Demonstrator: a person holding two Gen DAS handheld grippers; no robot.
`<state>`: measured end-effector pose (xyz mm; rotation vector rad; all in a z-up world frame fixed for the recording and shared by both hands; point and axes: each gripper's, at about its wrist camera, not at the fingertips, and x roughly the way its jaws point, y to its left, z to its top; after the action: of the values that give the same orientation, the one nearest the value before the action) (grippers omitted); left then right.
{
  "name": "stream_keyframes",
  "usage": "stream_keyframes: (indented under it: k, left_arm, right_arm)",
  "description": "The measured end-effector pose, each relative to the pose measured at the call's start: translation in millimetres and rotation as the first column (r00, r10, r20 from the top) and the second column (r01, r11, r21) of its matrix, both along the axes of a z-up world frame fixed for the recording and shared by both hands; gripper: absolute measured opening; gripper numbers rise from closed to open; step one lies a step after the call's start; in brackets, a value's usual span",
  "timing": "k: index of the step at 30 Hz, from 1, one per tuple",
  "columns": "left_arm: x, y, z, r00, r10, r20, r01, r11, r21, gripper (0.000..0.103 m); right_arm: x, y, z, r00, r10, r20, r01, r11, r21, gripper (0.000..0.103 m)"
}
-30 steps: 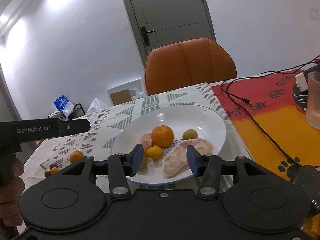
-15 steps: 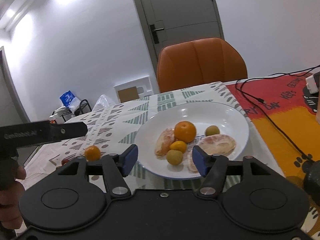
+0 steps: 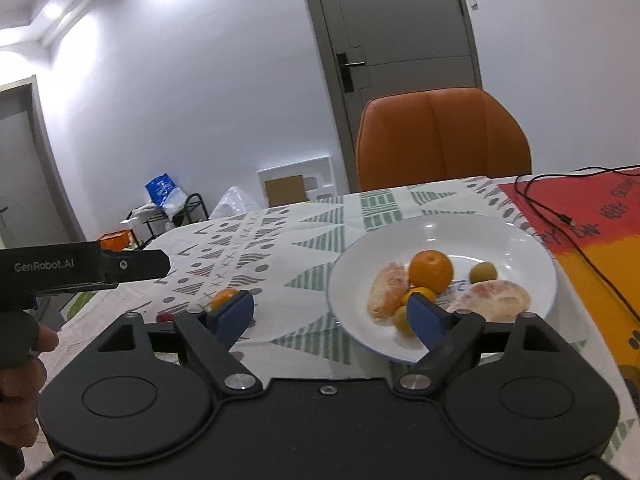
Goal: Organize fruits
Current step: 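Move both open grippers back from the plate to the fruit pile, then grasp a dark red plum with the left gripper while the right gripper grasps an orange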
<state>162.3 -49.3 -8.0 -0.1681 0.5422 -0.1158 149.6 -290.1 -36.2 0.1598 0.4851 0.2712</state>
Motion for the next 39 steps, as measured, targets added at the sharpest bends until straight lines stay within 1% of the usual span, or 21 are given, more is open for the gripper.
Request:
stream_keyframes:
  k: [4, 8, 11, 13, 18, 21, 24, 27, 32, 35, 37, 39]
  left_arm:
    - [-2.3, 13.0, -1.8, 1.0, 0.025, -0.002, -0.025, 1.0, -0.005, 0.088]
    - [-4.2, 24.7, -2.7, 0.999, 0.048, -0.003, -0.048, 0.999, 0.006, 0.088]
    - [-6.3, 34.1, -3.8, 0.997, 0.081, 0.003, -0.081, 0.997, 0.012, 0.088]
    - [-7.0, 41.7, -4.9, 0.995, 0.097, 0.002, -0.097, 0.995, 0.007, 0.088]
    - [-9.1, 57.0, -6.4, 0.991, 0.135, 0.005, -0.135, 0.991, 0.008, 0.088]
    - [-8.1, 67.0, -8.1, 0.987, 0.162, -0.009, -0.162, 0.986, -0.024, 0.088]
    - [-6.6, 75.3, -11.0, 0.984, 0.178, -0.017, -0.179, 0.983, -0.033, 0.088]
    - [-5.0, 81.2, -15.1, 0.981, 0.193, -0.028, -0.194, 0.98, -0.042, 0.088]
    - [-2.2, 84.2, -23.9, 0.983, 0.179, -0.047, -0.181, 0.982, -0.047, 0.086]
    - [-0.4, 83.8, -29.8, 0.984, 0.166, -0.062, -0.17, 0.984, -0.057, 0.085]
    - [1.2, 84.1, -33.8, 0.984, 0.16, -0.073, -0.165, 0.984, -0.062, 0.082]
    - [3.5, 83.6, -38.5, 0.985, 0.149, -0.087, -0.156, 0.985, -0.07, 0.078]
  right_arm:
    - [3.7, 8.6, -1.7, 1.0, 0.013, -0.009, -0.013, 1.0, -0.001, 0.086]
    - [6.0, 19.5, -1.7, 1.0, 0.024, 0.001, -0.024, 0.999, -0.021, 0.094]
    - [6.7, 26.6, -0.6, 0.999, 0.041, 0.005, -0.041, 0.999, -0.023, 0.096]
    - [7.9, 30.8, -0.5, 0.999, 0.047, 0.004, -0.046, 0.999, -0.027, 0.099]
    - [10.4, 42.7, -0.2, 0.997, 0.071, 0.003, -0.071, 0.997, -0.035, 0.101]
    - [13.1, 49.6, -1.5, 0.996, 0.086, -0.008, -0.086, 0.996, -0.036, 0.101]
    - [17.3, 55.0, -4.1, 0.994, 0.107, -0.026, -0.107, 0.994, -0.024, 0.101]
    - [19.8, 62.2, -5.7, 0.992, 0.125, -0.033, -0.126, 0.991, -0.034, 0.101]
    - [23.7, 72.0, -6.5, 0.987, 0.153, -0.039, -0.155, 0.987, -0.045, 0.1]
    - [27.3, 76.6, -8.5, 0.986, 0.162, -0.047, -0.164, 0.985, -0.05, 0.095]
    - [29.8, 78.1, -10.3, 0.986, 0.16, -0.054, -0.162, 0.986, -0.049, 0.093]
    - [33.0, 78.8, -12.9, 0.984, 0.162, -0.068, -0.165, 0.985, -0.044, 0.085]
